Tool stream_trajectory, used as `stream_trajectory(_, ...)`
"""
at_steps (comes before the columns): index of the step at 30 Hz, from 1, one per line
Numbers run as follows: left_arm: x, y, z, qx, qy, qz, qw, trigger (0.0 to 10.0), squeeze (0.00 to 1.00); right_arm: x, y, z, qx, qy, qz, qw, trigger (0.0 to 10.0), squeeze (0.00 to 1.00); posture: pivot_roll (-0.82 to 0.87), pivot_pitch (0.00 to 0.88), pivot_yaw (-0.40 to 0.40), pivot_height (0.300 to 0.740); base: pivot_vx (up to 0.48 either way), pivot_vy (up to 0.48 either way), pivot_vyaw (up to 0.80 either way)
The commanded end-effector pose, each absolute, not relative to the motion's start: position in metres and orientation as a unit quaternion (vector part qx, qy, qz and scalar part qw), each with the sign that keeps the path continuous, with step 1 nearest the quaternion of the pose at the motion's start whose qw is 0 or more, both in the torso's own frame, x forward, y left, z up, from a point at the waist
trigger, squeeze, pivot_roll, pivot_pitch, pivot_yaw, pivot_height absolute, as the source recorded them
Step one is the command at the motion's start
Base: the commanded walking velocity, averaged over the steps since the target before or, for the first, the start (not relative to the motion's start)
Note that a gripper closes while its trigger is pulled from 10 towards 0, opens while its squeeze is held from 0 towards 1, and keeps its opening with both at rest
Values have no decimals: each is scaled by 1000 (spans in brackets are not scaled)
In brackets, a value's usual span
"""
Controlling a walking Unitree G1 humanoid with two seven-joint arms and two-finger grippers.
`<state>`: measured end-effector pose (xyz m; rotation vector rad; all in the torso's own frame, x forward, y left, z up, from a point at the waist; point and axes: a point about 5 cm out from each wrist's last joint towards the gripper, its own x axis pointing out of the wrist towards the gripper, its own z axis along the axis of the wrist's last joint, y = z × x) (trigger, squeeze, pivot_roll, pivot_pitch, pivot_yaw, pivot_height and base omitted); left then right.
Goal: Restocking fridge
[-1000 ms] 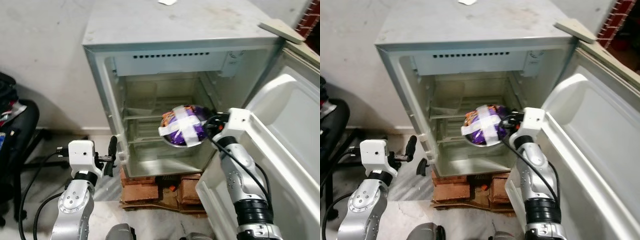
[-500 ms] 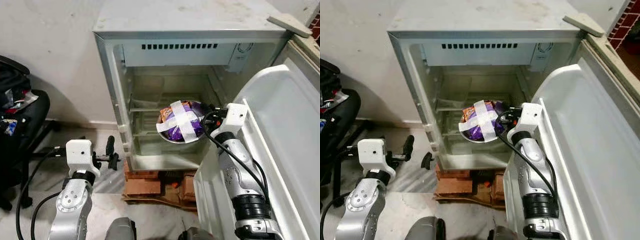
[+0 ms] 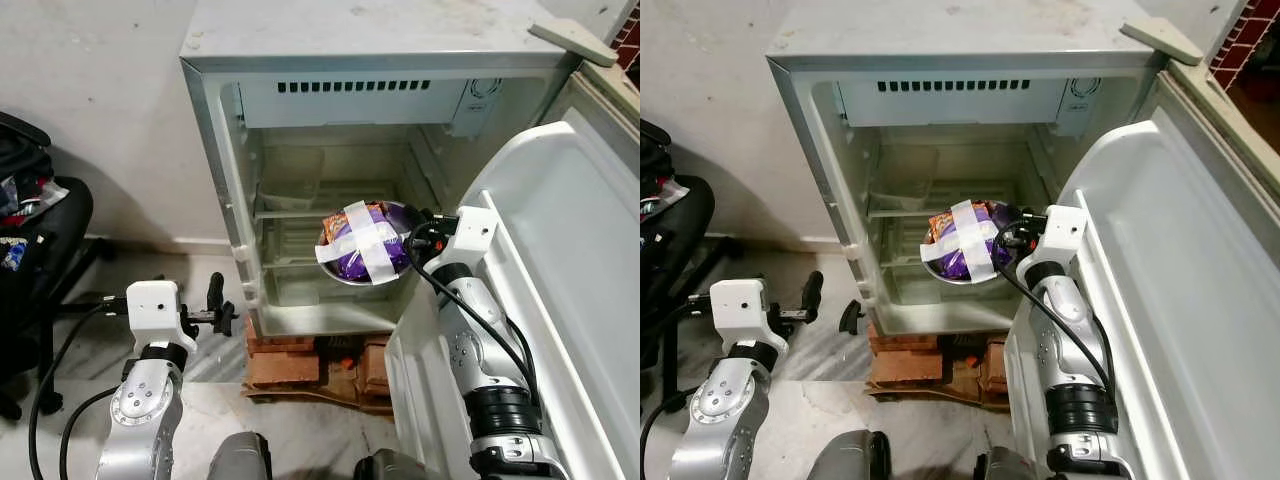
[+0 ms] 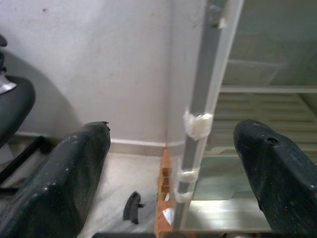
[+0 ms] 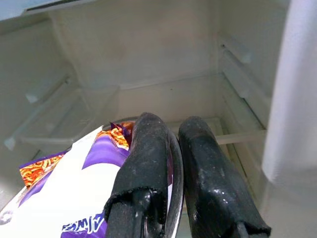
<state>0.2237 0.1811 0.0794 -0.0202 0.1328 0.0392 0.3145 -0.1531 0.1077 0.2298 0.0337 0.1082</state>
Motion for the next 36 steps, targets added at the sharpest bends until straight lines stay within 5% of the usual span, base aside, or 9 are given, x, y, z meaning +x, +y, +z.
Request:
stream_trajectory(1,223,184,80,-9,70,28,997,10000,0,318,-154,114,114,2,55,992,10000,0,105,87,-14,740,-244,416,0)
stream_trajectory(13,227,181,80,-5,69,20,997,10000,0,319,-154,114,113,2,53,992,10000,0,100,86,-13,740,0,425,0)
stream_trajectory(20,227,178,83,5,62,7,998,10000,0,319,-154,114,114,1,52,992,10000,0,98,85,-12,740,0,0,0)
stream_trajectory(36,226,177,83,3,61,2,998,10000,0,319,-155,114,113,-1,51,992,10000,0,97,89,-12,740,364,0,0)
